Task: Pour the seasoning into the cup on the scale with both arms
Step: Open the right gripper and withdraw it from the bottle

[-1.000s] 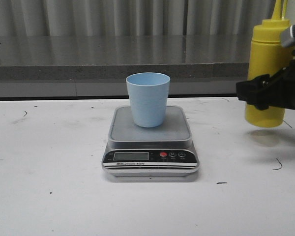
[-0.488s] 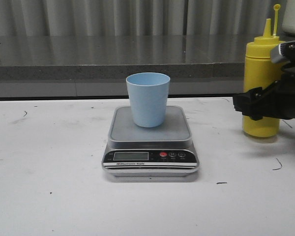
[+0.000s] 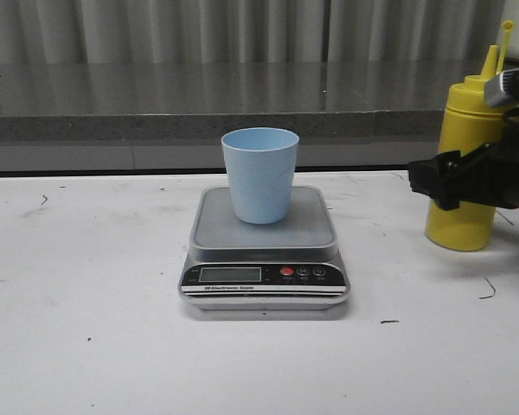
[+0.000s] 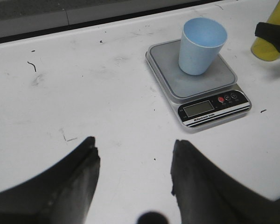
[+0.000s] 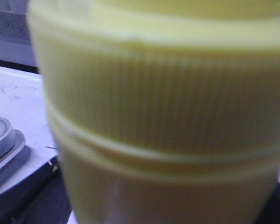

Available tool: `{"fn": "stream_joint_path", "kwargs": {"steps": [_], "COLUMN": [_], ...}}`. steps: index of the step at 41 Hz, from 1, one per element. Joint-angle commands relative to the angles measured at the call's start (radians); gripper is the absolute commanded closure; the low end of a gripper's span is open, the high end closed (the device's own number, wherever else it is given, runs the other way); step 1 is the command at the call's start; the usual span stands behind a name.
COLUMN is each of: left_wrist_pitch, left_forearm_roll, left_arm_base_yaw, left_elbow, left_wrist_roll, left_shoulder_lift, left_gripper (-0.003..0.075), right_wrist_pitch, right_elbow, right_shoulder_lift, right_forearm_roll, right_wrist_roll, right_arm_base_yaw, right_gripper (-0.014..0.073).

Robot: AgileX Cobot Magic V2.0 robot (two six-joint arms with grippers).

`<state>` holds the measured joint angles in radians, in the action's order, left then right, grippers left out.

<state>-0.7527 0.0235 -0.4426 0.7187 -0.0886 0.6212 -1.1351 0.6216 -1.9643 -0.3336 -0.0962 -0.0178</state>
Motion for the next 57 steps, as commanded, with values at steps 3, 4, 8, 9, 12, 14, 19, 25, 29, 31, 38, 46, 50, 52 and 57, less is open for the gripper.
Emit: {"fn": "stream_joint_path", "kwargs": {"steps": [3, 4, 8, 9, 12, 14, 19, 25, 29, 31, 38, 46, 50, 52, 57], "left_wrist_pitch": [0.067, 0.067, 0.067, 0.067, 0.067, 0.067, 0.067, 0.067, 0.067, 0.067, 0.067, 0.067, 0.067, 0.067, 0.067], "left_forearm_roll": [-0.004, -0.004, -0.004, -0.004, -0.004, -0.004, -0.004, -0.004, -0.004, -0.004, -0.004, -0.004, -0.004, -0.004, -0.004], "left_arm_base_yaw": [0.003, 0.003, 0.003, 0.003, 0.003, 0.003, 0.003, 0.003, 0.003, 0.003, 0.003, 0.003, 0.003, 0.003, 0.003], "left_elbow": [0.028, 0.028, 0.028, 0.028, 0.028, 0.028, 0.028, 0.028, 0.028, 0.028, 0.028, 0.028, 0.028, 0.028, 0.028], "left_wrist_roll": [-0.008, -0.008, -0.008, -0.008, -0.008, -0.008, -0.008, -0.008, -0.008, -0.008, -0.008, -0.008, -0.008, -0.008, -0.008], "left_shoulder_lift": [0.001, 0.001, 0.001, 0.001, 0.001, 0.001, 0.001, 0.001, 0.001, 0.001, 0.001, 0.001, 0.001, 0.001, 0.001], "left_gripper": [0.0365, 0.0365, 0.0365, 0.0365, 0.0365, 0.0365, 0.0365, 0.0365, 0.0365, 0.0365, 0.0365, 0.0365, 0.0365, 0.0365, 0.0365], "right_wrist_pitch": [-0.149, -0.149, -0.147, -0.145, -0.125, -0.092, 0.165, 0.499, 0.701, 0.81, 1.091, 1.282, 1.481, 1.601, 1.854], "right_elbow": [-0.058, -0.069, -0.127, -0.141, -0.186, -0.216, -0.245, -0.227, -0.212, -0.204, -0.189, -0.139, -0.086, -0.06, 0.035], "right_shoulder_lift": [0.095, 0.105, 0.141, 0.155, 0.198, 0.23, 0.344, 0.51, 0.617, 0.673, 0.856, 1.009, 1.047, 1.055, 1.06], "right_forearm_roll": [0.039, 0.058, 0.104, 0.104, 0.104, 0.104, 0.098, -0.016, -0.149, -0.221, -0.402, -0.388, -0.386, -0.371, -0.178], "right_wrist_roll": [0.006, 0.006, 0.006, 0.006, -0.003, -0.027, -0.153, -0.317, -0.466, -0.551, -0.778, -0.814, -0.793, -0.766, -0.508], "right_arm_base_yaw": [0.0, 0.0, 0.0, 0.0, 0.002, 0.002, 0.002, 0.004, 0.028, 0.05, 0.159, 0.325, 0.417, 0.455, 0.542], "right_gripper": [-0.0043, -0.0043, -0.0043, -0.0043, -0.0043, -0.0043, -0.0041, -0.0041, -0.0041, -0.0041, -0.0041, -0.0041, -0.0041, -0.0041, -0.0041]}}
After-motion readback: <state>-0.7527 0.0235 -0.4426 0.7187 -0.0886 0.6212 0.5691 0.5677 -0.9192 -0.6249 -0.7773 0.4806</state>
